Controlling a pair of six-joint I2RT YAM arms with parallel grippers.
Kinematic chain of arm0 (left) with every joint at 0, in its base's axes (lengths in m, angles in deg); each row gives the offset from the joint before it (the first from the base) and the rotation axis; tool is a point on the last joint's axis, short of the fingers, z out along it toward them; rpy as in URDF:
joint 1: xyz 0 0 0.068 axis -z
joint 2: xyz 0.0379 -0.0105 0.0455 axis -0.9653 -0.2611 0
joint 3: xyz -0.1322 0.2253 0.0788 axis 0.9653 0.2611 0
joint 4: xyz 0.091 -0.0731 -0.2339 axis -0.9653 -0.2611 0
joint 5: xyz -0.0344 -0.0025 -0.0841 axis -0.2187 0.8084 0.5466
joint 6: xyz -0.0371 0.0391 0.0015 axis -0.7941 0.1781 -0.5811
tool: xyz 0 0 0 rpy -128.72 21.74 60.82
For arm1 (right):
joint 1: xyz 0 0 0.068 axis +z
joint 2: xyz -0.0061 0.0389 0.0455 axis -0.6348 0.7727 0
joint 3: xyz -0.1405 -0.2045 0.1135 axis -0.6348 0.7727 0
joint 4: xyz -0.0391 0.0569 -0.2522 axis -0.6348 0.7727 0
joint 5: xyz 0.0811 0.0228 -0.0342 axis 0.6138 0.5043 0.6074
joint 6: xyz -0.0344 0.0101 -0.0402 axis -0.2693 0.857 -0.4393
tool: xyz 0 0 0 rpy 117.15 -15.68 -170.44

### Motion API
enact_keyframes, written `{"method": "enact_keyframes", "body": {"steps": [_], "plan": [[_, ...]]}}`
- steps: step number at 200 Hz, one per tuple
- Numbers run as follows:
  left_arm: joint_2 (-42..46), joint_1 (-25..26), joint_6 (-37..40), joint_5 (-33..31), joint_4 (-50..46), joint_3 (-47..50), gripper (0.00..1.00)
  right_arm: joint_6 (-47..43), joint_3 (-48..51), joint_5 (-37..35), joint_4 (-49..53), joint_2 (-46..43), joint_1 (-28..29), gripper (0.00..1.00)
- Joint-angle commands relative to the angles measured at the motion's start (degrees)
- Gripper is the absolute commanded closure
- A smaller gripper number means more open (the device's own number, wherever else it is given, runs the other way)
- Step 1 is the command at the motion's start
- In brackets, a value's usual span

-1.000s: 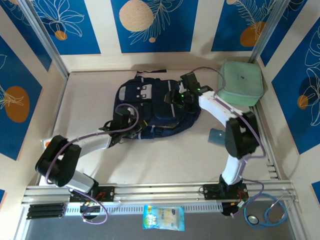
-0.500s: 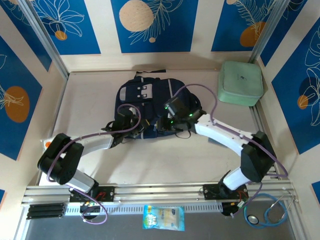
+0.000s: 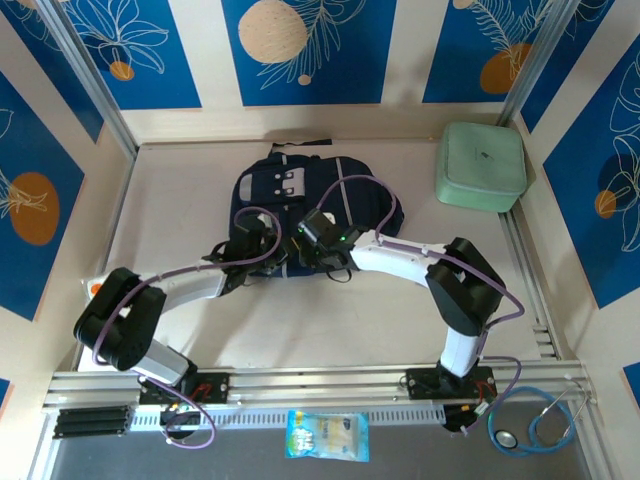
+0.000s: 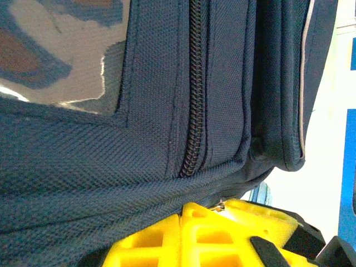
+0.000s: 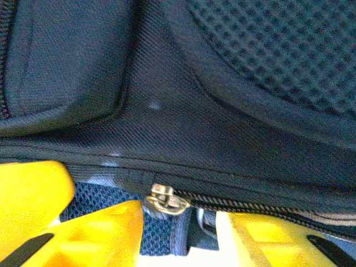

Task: Pack the student bag

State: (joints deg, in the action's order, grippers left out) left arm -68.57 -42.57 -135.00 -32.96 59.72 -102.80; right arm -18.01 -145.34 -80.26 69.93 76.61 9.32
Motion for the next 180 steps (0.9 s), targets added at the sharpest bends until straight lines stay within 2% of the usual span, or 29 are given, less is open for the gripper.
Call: {"method": "enact_keyframes", "body": {"steps": [1, 28, 81, 121, 152, 180], "plan": [[2.0, 0.7, 0.0, 0.3, 1.9, -2.3, 1.0, -3.6, 0.1, -0.3, -5.7, 0.0, 0.6, 0.55], [2.2, 0.7, -0.1, 0.3, 1.7, -2.3, 1.0, -2.0, 0.1, -2.5, -4.5, 1.1, 0.6, 0.55], [2.8, 0.7, 0.0, -0.3, 1.0, -2.0, 1.0, -3.2, -1.7, -7.9, -2.9, 2.5, 1.4, 0.7], [3.2, 0.6, 0.7, -1.2, -0.2, -1.9, 1.0, -2.4, 1.2, -14.2, -0.7, -0.5, 1.7, 0.78], [2.9, 0.6, 0.8, -1.1, -0.4, -2.0, 1.0, -5.4, 3.0, -12.2, -1.9, -2.5, 1.5, 0.84], [2.6, -0.1, 1.6, -1.5, -1.3, -2.1, 1.0, -3.5, 4.5, -10.3, -0.1, -4.3, 0.2, 0.84]]}}
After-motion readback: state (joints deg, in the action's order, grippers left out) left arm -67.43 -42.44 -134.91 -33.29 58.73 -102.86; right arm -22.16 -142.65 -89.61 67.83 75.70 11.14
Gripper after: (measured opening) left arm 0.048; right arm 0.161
